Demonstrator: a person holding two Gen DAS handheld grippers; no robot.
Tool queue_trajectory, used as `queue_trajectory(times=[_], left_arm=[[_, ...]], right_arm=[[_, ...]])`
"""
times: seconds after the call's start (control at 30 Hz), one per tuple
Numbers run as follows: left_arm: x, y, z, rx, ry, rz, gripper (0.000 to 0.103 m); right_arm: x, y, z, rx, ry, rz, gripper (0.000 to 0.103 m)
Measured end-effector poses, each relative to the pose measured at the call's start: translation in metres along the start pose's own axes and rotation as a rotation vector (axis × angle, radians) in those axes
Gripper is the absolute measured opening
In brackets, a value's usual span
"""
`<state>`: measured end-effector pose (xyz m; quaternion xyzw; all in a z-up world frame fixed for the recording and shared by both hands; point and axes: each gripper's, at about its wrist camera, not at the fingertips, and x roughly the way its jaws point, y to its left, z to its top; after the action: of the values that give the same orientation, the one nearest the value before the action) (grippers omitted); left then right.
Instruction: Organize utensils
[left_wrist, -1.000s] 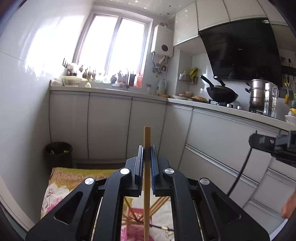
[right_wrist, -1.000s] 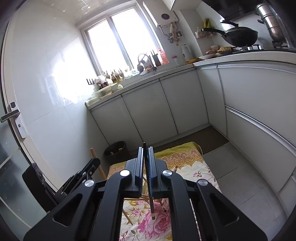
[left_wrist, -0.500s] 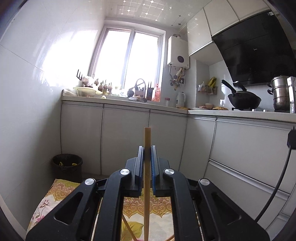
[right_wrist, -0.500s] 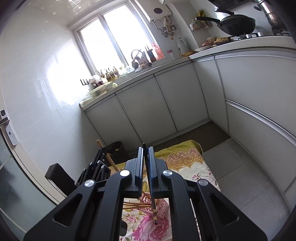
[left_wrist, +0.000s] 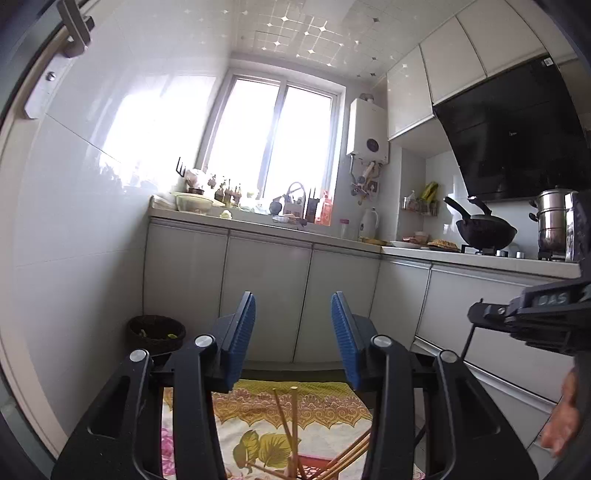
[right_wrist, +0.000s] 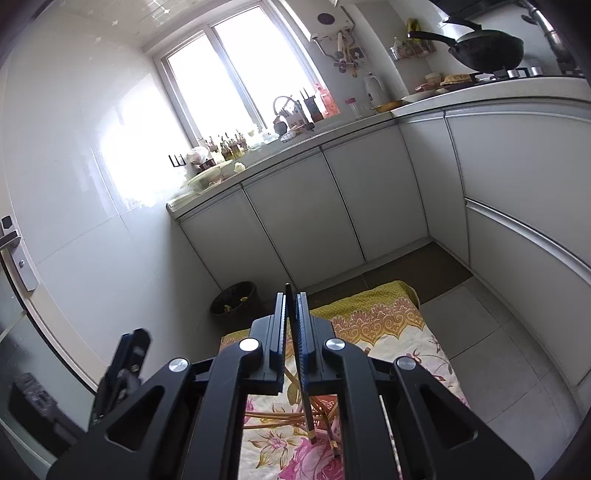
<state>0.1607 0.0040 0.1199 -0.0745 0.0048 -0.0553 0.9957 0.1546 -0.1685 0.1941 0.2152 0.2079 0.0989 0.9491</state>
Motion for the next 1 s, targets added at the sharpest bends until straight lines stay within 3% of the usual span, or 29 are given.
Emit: queue_trajectory(times=[0.07, 0.23, 0.63, 0.8, 0.87, 0.93, 1.0], left_arm=[[-0.020, 0.015, 0.007, -0.007, -0.002, 0.022, 0.050], [-0.048, 0.052, 0.012, -0.035, 0.013, 0.093, 0.051], [-0.026, 0.105, -0.016, -0.106, 0.158, 0.161, 0.051], [-0.025, 0.106, -0.017, -0.101, 0.178, 0.156, 0.051], [-0.029, 0.105, -0.017, -0.107, 0.181, 0.147, 0.052], [-0.032, 0.101, -0.014, -0.111, 0.189, 0.137, 0.057], [-0.036, 0.094, -0.010, -0.109, 0.190, 0.130, 0.069]], right_arm=[[0.006, 0.009, 0.000, -0.024, -0.006, -0.008, 0.007], [0.028, 0.026, -0.005, -0.063, -0.006, -0.025, 0.007], [0.114, 0.024, -0.056, -0.092, 0.078, -0.108, 0.007], [0.110, 0.019, -0.066, -0.064, 0.084, -0.102, 0.007], [0.093, 0.020, -0.064, -0.062, 0.062, -0.101, 0.017], [0.071, 0.023, -0.064, -0.060, 0.032, -0.092, 0.075], [0.043, 0.025, -0.064, -0.049, -0.033, -0.106, 0.082]])
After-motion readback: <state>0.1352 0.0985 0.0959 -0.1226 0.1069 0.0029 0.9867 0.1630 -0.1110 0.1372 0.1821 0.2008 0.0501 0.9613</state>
